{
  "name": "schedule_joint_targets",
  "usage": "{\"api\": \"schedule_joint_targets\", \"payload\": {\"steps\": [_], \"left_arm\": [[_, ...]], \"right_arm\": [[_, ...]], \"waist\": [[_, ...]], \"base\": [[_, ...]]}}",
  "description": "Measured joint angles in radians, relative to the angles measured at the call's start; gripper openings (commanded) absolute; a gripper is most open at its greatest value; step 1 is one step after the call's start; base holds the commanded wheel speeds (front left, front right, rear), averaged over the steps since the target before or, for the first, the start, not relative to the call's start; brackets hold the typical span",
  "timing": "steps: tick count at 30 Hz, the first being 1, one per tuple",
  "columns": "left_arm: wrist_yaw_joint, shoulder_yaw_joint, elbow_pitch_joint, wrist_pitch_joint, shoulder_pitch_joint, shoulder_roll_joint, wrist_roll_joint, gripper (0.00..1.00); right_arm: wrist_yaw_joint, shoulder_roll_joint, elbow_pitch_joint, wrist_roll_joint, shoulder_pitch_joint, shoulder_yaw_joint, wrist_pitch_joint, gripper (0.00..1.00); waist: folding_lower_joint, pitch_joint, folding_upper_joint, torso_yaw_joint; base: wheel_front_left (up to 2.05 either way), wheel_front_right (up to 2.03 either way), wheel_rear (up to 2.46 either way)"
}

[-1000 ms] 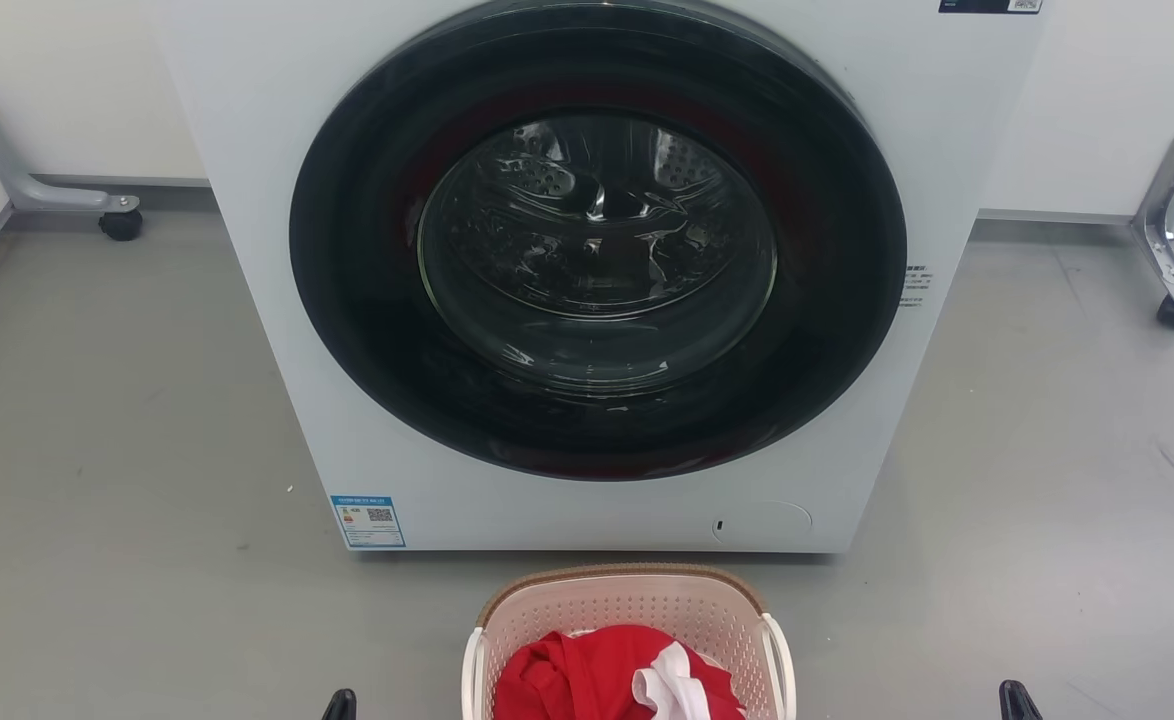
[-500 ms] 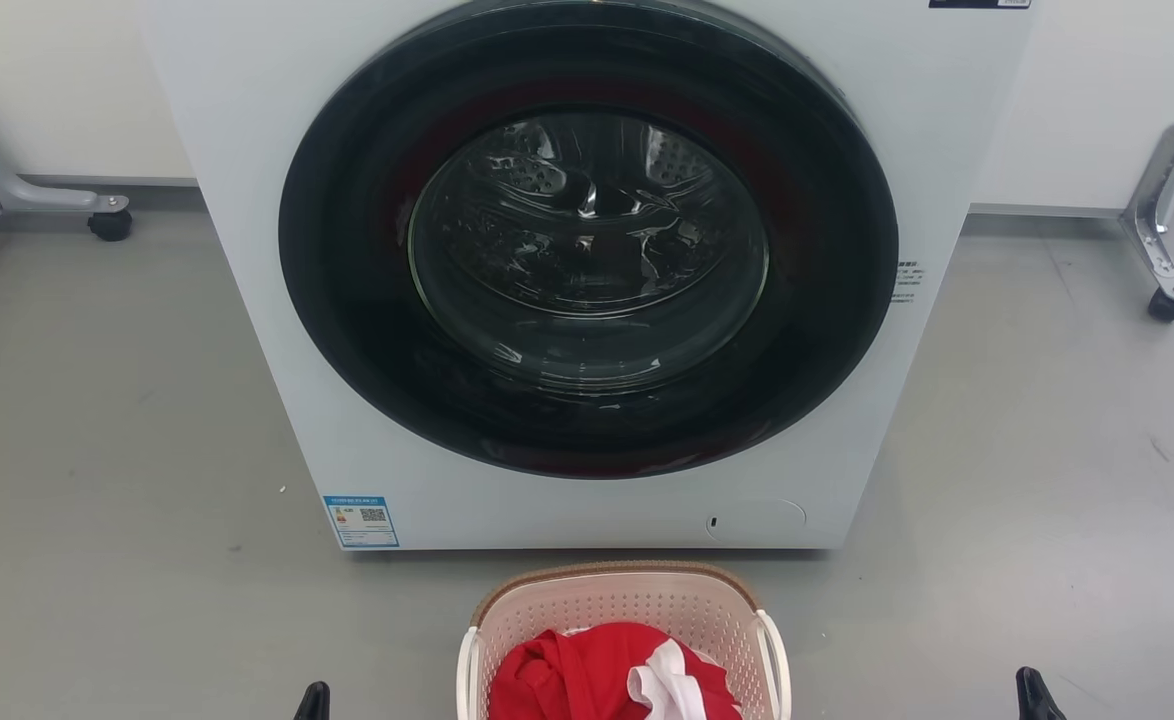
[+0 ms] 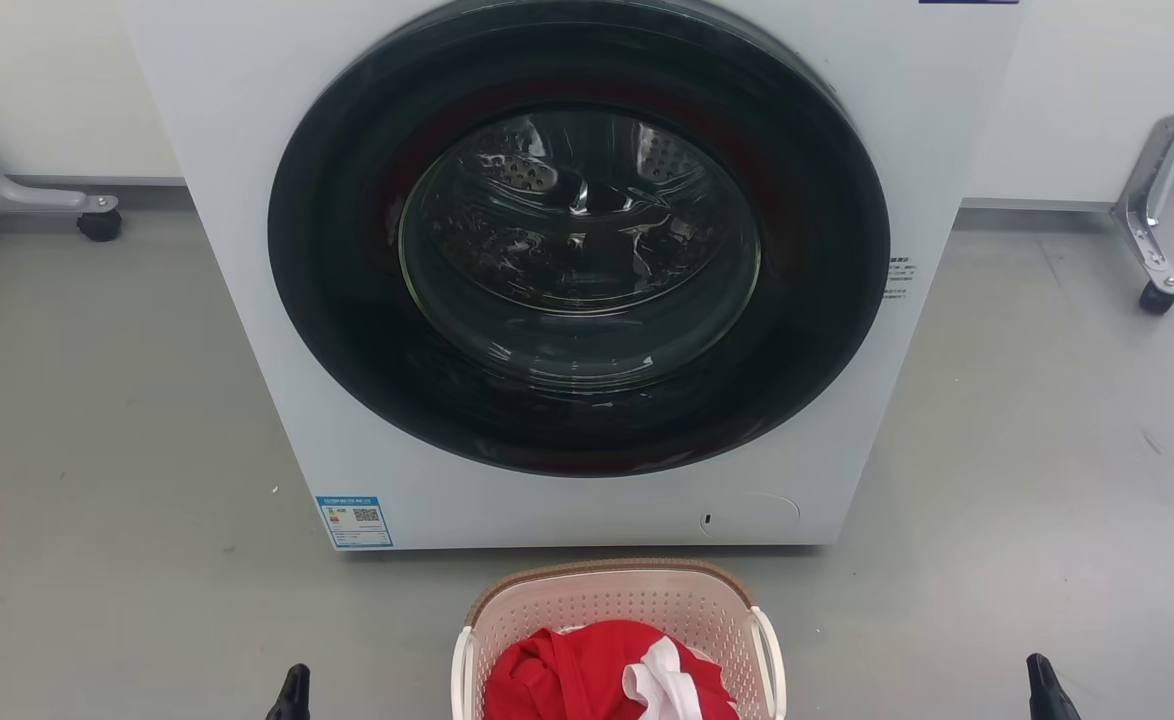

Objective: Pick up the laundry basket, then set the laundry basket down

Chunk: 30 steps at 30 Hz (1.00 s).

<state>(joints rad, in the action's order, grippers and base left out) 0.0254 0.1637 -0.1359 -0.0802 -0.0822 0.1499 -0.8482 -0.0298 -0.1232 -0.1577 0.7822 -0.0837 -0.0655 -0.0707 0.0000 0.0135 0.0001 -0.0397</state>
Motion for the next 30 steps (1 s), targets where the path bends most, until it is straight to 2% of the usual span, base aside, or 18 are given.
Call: {"api": "schedule_joint_targets", "payload": {"steps": [30], "left_arm": [[-0.073, -0.131, -0.082, 0.102, 0.080, -0.056, -0.390, 0.00]], "right_arm": [[0.075, 0.042, -0.074, 0.425, 0.086, 0.103, 0.097, 0.00]], "waist": [[0.0000, -0.008, 0.0000, 0.021]], "base": [[0.00, 0.00, 0.00]]}}
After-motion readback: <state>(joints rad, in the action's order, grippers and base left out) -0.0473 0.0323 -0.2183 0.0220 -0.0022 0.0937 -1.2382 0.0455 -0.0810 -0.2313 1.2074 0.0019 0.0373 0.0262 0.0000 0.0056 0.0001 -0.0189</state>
